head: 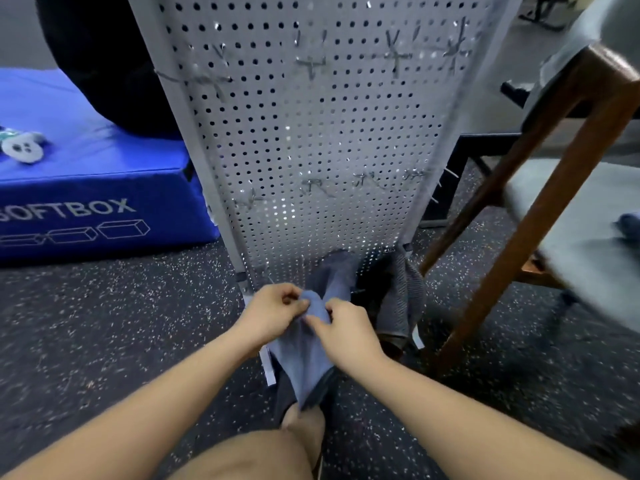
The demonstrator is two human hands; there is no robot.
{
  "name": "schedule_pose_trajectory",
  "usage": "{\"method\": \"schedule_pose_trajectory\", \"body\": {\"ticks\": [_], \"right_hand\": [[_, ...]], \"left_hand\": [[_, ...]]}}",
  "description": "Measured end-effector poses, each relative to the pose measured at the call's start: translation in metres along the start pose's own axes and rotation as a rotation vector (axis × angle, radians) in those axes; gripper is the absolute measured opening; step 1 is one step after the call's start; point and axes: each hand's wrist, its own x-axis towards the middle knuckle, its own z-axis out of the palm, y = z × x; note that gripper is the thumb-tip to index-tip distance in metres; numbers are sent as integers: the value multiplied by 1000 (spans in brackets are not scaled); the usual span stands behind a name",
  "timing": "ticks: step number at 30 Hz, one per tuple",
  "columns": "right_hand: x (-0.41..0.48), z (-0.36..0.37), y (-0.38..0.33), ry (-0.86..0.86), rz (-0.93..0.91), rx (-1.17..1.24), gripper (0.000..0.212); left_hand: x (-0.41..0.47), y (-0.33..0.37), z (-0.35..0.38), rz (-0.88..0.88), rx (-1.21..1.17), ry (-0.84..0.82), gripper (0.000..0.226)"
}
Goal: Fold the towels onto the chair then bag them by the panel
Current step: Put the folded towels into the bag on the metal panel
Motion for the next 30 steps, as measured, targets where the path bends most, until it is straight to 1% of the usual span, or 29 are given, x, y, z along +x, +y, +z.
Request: {"method": "schedule_pose_trajectory", "body": {"ticks": [5, 7, 11, 16, 20, 22, 27, 30], "right_hand": [[36, 13, -13, 97, 23, 9, 32], [49, 16, -19, 123, 32, 5, 32], [69, 19, -32, 112, 46, -6, 25], [79, 25, -36, 115, 50, -33, 17], [77, 23, -27, 116, 67, -38, 30], [77, 16, -25, 126, 80, -53, 34], [83, 2, -22, 110, 78, -97, 28], [86, -1, -21, 34, 92, -116, 28]], "left_hand": [[37, 12, -10, 50, 226, 164, 4], [52, 17, -12, 60, 317, 177, 12], [74, 21, -13, 70, 391, 173, 12], [85, 22, -17, 45, 474, 167, 19], [86, 22, -14, -26, 434, 115, 25], [87, 23, -15, -29, 412, 69, 28], [84, 35, -26, 72, 426, -53, 32], [80, 35, -29, 71, 424, -87, 29]]}}
